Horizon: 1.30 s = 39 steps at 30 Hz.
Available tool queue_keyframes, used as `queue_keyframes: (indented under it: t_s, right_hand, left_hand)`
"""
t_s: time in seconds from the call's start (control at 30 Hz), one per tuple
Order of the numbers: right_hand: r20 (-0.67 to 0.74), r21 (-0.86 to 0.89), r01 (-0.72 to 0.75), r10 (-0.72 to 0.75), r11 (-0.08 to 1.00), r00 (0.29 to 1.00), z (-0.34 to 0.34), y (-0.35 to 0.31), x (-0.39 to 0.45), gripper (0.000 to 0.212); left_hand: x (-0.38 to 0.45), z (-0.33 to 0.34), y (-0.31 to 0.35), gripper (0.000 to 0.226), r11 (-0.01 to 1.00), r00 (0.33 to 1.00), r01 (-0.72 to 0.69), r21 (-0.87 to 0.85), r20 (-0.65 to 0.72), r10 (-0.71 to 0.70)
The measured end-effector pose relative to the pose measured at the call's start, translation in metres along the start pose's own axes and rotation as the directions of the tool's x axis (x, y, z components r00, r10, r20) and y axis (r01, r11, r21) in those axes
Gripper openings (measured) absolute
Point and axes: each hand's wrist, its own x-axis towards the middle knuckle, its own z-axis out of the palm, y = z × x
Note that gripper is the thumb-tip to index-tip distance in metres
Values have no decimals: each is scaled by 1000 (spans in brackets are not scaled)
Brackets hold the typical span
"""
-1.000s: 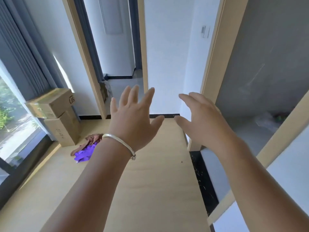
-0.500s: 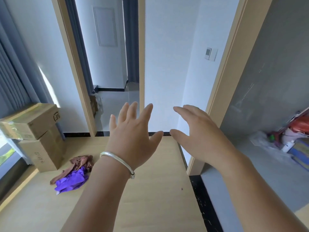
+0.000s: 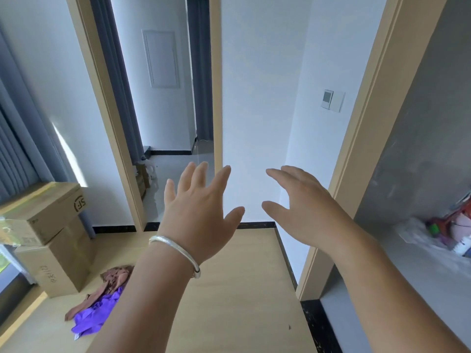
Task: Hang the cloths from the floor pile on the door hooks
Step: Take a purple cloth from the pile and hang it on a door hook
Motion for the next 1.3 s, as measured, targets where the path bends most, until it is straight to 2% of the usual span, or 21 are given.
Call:
queue_keyframes:
  t_s: [0.33,0.73,1.03,1.3]
  right_hand:
    - [-35,110,11,-7,994,999,9,75,119,60]
    - [-48,30,20,-18,999,999,38,131,237,59]
    - [-23,-44,-37,36,998,999,77,145,359,59]
    - [-46,-13,-46,45,999,998,121,132,481,58]
  left_hand:
    - [122,42,8,71,999,999,44,-4,-10,-44]
    - [246,98,4,71,998,999,21,-59,-32,-23]
    - [375,143,-57,71,991,1000,-17,-133,-2,17]
    - [481,178,-129,70,987,999,-33,-158,20,37]
